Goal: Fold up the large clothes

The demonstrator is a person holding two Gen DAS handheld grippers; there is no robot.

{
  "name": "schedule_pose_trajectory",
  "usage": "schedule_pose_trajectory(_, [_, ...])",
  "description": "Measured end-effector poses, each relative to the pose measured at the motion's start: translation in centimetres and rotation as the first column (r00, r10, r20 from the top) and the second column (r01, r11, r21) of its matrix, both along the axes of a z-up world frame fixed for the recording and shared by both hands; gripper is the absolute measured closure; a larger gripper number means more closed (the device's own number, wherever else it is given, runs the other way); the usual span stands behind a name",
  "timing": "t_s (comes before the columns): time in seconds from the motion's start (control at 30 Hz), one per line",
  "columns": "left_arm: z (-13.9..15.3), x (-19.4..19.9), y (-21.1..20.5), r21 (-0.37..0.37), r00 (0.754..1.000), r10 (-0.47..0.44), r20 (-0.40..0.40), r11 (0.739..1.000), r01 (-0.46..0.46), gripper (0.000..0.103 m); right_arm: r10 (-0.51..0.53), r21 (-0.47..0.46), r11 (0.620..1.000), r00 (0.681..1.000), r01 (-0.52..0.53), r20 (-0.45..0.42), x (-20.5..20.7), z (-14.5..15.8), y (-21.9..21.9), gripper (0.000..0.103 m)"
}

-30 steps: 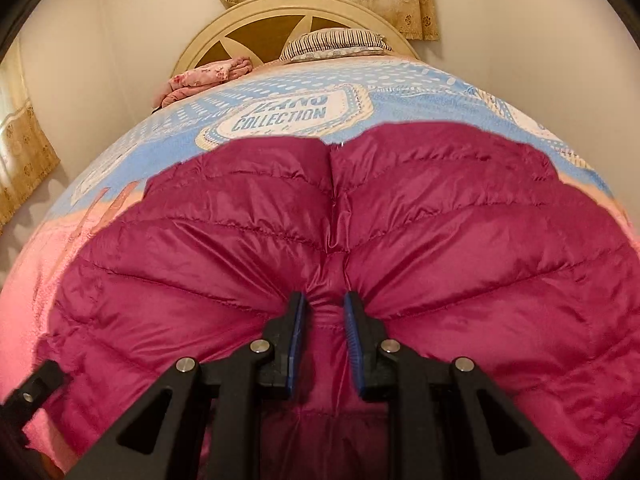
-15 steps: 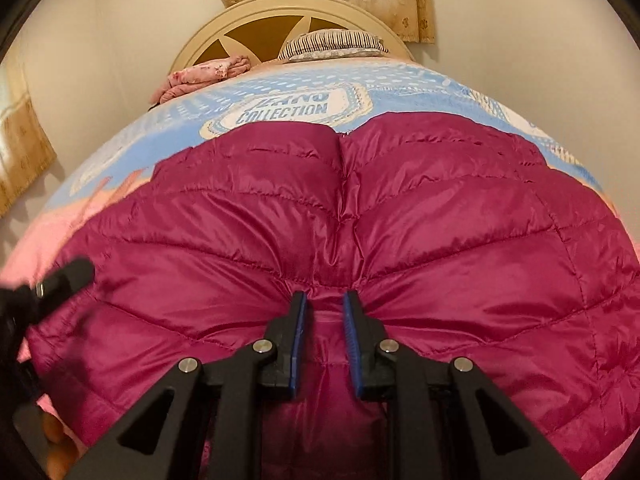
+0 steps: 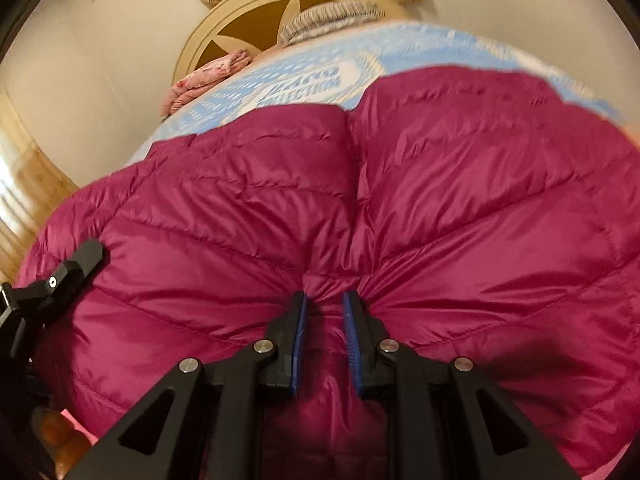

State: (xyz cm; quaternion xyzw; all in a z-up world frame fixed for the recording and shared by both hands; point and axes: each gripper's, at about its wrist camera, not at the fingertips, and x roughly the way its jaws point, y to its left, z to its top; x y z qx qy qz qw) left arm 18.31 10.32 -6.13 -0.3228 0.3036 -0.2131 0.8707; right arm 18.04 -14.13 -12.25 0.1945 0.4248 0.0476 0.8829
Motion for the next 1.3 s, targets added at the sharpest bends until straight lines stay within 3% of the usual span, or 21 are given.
schedule_pose_trajectory(0.1, [2.5, -0.6, 0.5, 0.088, 0.998, 0.002, 0.057, 0.996, -0.007, 0.083, 0.058, 0.140, 0.989, 0.998, -0.055, -0.020, 0.2, -0.6, 2.4, 0.084])
schedule_pose_trajectory(0.2, [4.9, -1.3, 0.4, 0.198, 0.994, -0.002, 0.108, 0.980, -0.019, 0.083, 0.134, 0.290, 0.949, 0.991, -0.120, -0.029, 0.6, -1.2, 5.3, 0.084])
schedule_pose_trajectory(0.27, [6.4, -1.7, -0.6, 0.311, 0.990, -0.020, 0.140, 0.950, -0.025, 0.083, 0.211, 0.375, 0.908, 0.977, -0.186, -0.025, 1.1, -1.5, 7.2, 0.084])
schedule_pose_trajectory(0.33, [7.1, -2.5, -1.9, 0.430, 0.982, -0.047, 0.181, 0.902, -0.036, 0.083, 0.264, 0.418, 0.877, 0.965, -0.237, -0.006, 1.2, -1.3, 8.2, 0.084])
schedule_pose_trajectory(0.5, [7.0, -4.5, -5.3, 0.538, 0.953, -0.180, 0.242, 0.843, 0.023, 0.083, 0.184, 0.409, 0.891, 0.980, -0.197, 0.072, -0.9, 0.7, 4.0, 0.084])
schedule_pose_trajectory(0.57, [6.2, -5.1, -8.3, 0.621, 0.938, -0.236, 0.254, 0.783, 0.029, 0.083, 0.114, 0.372, 0.916, 0.987, -0.148, 0.111, -2.6, 1.8, 0.9, 0.084])
schedule_pose_trajectory(0.6, [5.8, -5.2, -9.1, 0.640, 0.934, -0.252, 0.253, 0.767, 0.034, 0.083, 0.084, 0.360, 0.925, 0.989, -0.123, 0.122, -3.3, 2.1, -0.6, 0.084])
schedule_pose_trajectory(0.7, [4.3, -5.9, -12.4, 0.689, 0.919, -0.324, 0.224, 0.720, 0.086, 0.083, -0.023, 0.316, 0.949, 0.992, -0.017, 0.120, -5.4, 2.2, -5.1, 0.084])
schedule_pose_trajectory(0.77, [2.9, -6.6, -14.7, 0.740, 0.906, -0.370, 0.205, 0.664, 0.104, 0.083, -0.082, 0.300, 0.953, 0.991, 0.046, 0.107, -6.7, 1.8, -7.5, 0.084])
schedule_pose_trajectory(0.9, [-0.1, -7.5, -17.4, 0.803, 0.896, -0.419, 0.147, 0.579, 0.139, 0.083, -0.156, 0.303, 0.945, 0.984, 0.124, 0.086, -8.6, 0.7, -10.3, 0.084])
schedule_pose_trajectory(1.07, [-2.6, -9.4, -18.9, 0.845, 0.878, -0.459, 0.136, 0.517, 0.139, 0.083, -0.196, 0.313, 0.936, 0.977, 0.160, 0.089, -9.4, 0.4, -11.6, 0.083])
schedule_pose_trajectory(1.13, [-3.3, -9.7, -19.1, 0.849, 0.873, -0.468, 0.139, 0.511, 0.138, 0.082, -0.205, 0.320, 0.933, 0.974, 0.165, 0.094, -9.5, 0.8, -12.0, 0.071])
schedule_pose_trajectory(1.2, [-3.6, -10.1, -19.3, 0.857, 0.867, -0.476, 0.150, 0.500, 0.126, 0.081, -0.212, 0.342, 0.927, 0.969, 0.157, 0.129, -10.5, 2.1, -12.5, 0.035])
schedule_pose_trajectory(1.3, [-4.1, -10.6, -19.7, 0.868, 0.858, -0.488, 0.159, 0.484, 0.114, 0.081, -0.198, 0.330, 0.936, 0.961, 0.126, 0.195, -10.2, 4.4, -13.6, 0.028])
